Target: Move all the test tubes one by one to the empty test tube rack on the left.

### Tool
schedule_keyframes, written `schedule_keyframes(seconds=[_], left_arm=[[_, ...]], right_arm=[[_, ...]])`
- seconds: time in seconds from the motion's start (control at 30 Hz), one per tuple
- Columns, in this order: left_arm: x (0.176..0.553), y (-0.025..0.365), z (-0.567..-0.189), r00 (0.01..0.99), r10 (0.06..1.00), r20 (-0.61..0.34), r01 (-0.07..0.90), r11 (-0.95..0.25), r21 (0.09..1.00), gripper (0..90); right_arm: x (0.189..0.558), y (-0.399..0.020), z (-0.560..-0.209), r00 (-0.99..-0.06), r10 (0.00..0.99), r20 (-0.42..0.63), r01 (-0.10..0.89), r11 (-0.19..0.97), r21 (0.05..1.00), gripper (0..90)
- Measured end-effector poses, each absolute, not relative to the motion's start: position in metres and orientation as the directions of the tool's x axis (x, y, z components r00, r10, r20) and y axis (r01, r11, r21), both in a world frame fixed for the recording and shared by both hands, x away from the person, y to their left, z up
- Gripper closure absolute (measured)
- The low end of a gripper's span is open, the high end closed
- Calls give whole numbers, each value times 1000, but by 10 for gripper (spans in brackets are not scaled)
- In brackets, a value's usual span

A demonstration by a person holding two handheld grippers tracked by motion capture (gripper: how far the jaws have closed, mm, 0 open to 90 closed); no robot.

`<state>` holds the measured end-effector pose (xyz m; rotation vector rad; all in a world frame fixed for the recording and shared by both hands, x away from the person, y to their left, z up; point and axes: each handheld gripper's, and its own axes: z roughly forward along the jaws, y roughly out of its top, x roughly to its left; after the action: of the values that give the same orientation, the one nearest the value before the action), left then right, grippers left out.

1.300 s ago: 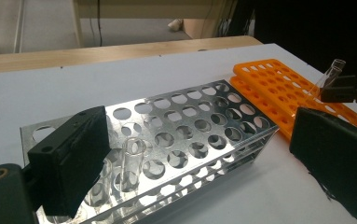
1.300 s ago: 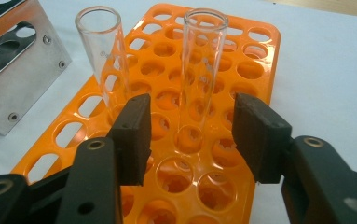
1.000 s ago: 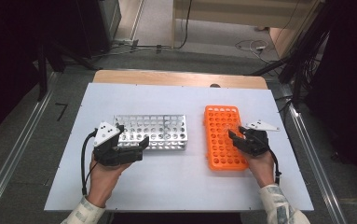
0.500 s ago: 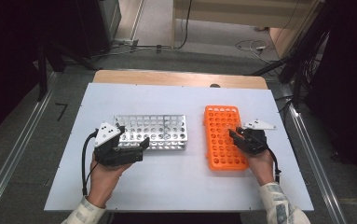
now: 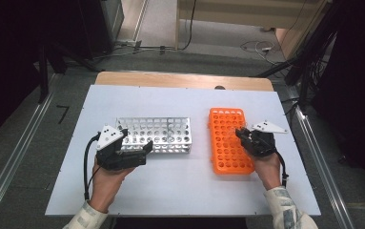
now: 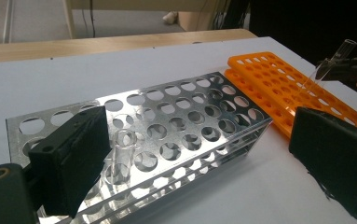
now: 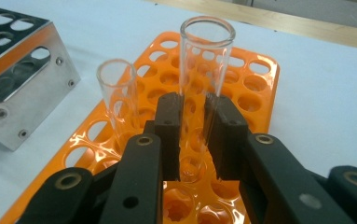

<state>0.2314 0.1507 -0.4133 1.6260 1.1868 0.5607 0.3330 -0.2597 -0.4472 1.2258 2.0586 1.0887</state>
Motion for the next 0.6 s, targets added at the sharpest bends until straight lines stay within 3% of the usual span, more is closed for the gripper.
schedule_keyframes(seconds=[0.6], left_arm=[[232, 149, -415, 411, 893, -182, 437, -18, 899, 53]], right_arm=[[319, -274, -426, -460, 888, 3, 457, 234, 858, 729]])
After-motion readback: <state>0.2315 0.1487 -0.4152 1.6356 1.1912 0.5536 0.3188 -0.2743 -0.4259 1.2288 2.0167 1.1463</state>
